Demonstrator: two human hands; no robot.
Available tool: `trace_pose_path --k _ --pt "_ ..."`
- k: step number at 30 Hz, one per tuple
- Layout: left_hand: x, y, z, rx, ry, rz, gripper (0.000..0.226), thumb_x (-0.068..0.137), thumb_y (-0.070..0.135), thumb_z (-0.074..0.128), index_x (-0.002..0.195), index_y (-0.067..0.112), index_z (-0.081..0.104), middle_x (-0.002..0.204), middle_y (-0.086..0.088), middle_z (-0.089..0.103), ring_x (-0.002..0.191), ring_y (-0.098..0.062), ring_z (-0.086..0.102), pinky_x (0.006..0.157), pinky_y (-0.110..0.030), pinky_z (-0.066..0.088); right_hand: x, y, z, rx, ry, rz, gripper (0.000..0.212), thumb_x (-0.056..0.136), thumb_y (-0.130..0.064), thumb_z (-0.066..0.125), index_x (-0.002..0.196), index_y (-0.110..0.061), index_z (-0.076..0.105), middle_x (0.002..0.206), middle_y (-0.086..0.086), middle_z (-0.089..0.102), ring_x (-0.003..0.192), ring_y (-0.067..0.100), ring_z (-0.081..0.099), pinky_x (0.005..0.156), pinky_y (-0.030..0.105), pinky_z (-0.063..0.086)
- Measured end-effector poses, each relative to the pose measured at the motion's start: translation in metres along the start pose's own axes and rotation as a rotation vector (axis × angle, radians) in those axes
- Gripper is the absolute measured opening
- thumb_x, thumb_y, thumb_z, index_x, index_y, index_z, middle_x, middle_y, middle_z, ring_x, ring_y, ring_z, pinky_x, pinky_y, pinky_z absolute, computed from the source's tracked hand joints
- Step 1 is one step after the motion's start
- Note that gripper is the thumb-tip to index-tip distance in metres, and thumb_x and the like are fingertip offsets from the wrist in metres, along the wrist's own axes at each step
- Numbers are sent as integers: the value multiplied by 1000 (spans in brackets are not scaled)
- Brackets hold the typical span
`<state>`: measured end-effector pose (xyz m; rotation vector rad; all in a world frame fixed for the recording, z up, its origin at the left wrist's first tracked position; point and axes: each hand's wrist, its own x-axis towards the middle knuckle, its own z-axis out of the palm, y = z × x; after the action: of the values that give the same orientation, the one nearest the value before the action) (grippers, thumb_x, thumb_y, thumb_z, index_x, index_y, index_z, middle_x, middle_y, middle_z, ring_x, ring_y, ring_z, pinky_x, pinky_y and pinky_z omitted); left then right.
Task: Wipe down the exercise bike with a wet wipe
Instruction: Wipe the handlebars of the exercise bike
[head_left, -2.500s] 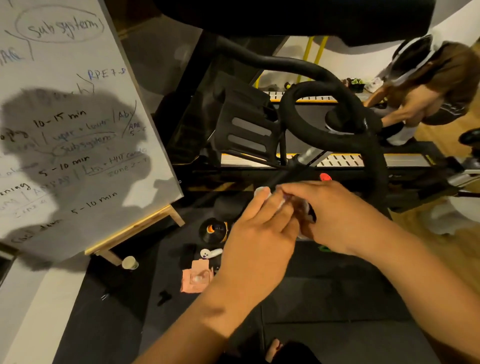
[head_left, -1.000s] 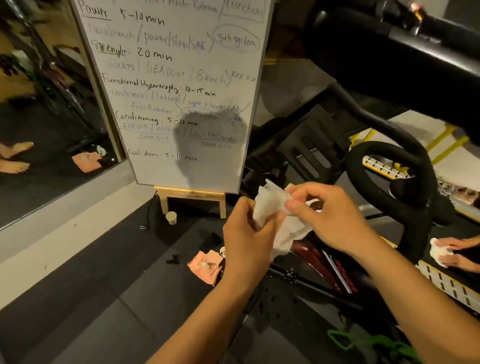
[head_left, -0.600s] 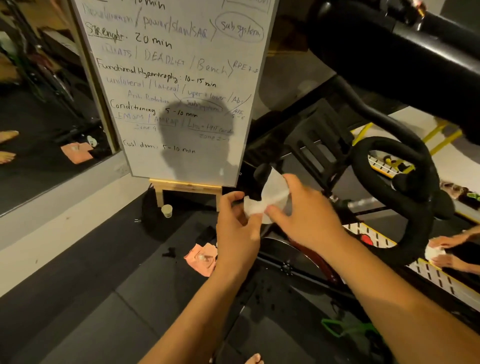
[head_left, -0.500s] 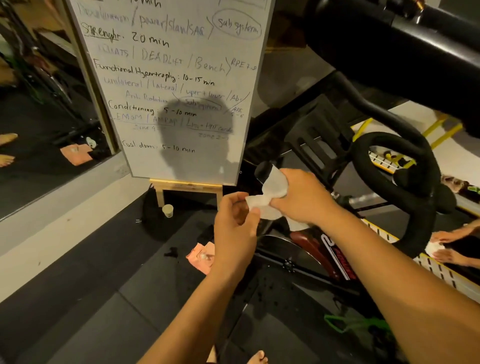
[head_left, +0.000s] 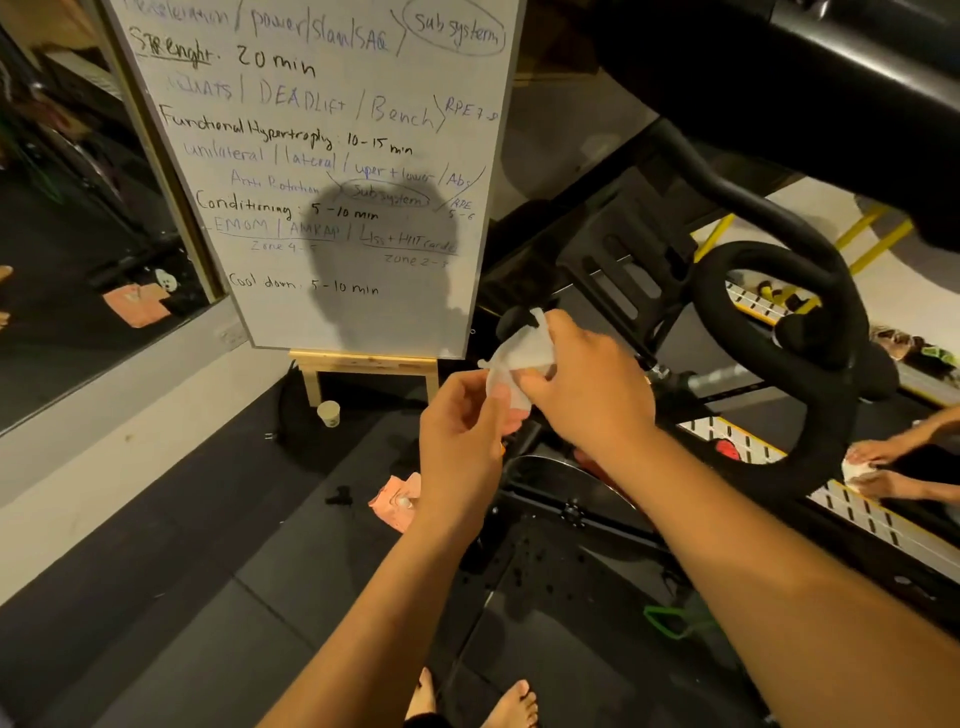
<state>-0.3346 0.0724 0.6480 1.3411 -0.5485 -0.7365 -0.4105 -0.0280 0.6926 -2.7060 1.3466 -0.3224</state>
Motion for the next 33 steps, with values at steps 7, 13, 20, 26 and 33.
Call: trace_pose_path --k 7,13,20,26,33 --pt "9 12 -5 -79 -5 77 8 97 17 60 91 17 66 85 -4 68 81 -23 65 76 -37 55 -28 31 -17 294 82 -30 37 97 -9 45 131 -15 58 100 0 66 85 7 60 78 17 48" --pt "27 26 14 -67 226 133 10 99 21 57 89 22 60 78 1 65 66 -16 63 62 -25 53 48 8 -42 468 287 -200 25 91 -12 62 115 -13 66 103 -8 62 92 5 55 81 12 44" --pt "5 -9 46 114 238 49 12 100 16 54 94 20 64 77 8 62 66 -6 56 63 -23 46 43 55 -8 460 -243 -85 39 99 -34 50 78 -4 65 74 13 64 70 24 58 60 24 45" --pt "-20 -13 64 63 266 59 15 86 9 57 74 17 58 63 8 50 63 -15 45 63 -36 40 20 102 -30 396 -323 -385 43 97 -38 54 60 -16 54 50 -5 48 49 11 46 47 22 29" --pt "-40 22 90 -64 534 93 10 102 14 50 102 8 59 88 -4 65 76 -17 62 73 -34 54 39 54 -63 945 -240 -580 12 93 -15 63 102 -22 66 90 -17 62 81 -3 59 76 14 49"
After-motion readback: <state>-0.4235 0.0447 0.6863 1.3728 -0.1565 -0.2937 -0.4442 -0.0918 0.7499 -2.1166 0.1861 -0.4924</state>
